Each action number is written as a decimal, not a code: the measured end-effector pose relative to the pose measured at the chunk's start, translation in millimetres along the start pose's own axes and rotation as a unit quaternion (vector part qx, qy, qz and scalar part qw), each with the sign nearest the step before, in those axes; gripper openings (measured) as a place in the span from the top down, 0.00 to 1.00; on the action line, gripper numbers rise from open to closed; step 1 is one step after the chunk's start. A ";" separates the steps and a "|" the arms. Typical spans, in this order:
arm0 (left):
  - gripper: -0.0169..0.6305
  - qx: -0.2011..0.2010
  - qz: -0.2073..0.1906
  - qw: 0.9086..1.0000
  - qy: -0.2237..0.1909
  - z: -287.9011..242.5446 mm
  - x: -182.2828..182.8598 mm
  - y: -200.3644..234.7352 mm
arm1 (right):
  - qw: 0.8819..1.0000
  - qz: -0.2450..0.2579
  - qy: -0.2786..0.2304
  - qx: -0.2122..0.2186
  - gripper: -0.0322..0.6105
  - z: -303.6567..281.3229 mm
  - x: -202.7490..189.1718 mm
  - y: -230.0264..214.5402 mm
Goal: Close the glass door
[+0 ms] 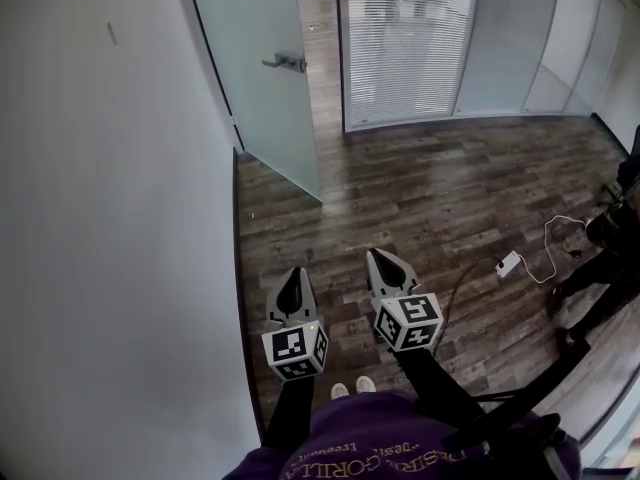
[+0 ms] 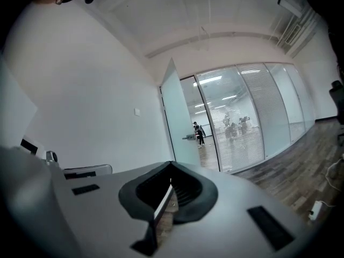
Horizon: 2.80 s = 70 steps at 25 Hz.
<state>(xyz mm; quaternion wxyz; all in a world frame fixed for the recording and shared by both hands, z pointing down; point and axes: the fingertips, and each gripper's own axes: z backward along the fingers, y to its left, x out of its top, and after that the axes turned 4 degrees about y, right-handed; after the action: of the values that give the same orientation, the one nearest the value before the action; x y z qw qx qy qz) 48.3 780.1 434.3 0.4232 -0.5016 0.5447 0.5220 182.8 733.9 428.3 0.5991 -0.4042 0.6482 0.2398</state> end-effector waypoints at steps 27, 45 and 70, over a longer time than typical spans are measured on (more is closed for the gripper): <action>0.97 0.024 -0.004 1.000 0.015 -49.9 -3.9 16.1 | 1.000 -0.019 -0.011 0.011 0.95 -43.1 13.1 -35.1; 0.97 0.066 -0.001 0.998 0.001 -173.1 9.3 23.0 | 0.999 -0.007 0.014 0.043 0.95 -154.6 35.2 -106.1; 0.97 0.022 -0.005 1.000 -0.005 -320.5 53.6 122.2 | 1.000 -0.020 -0.002 0.010 0.95 -325.7 77.1 -107.7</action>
<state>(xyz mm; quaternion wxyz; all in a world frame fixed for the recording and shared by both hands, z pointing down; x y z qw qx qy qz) -59.8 450.2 430.1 0.4395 -0.4923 0.5518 0.5100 83.8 396.6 426.5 0.6092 -0.4103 0.6411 0.2226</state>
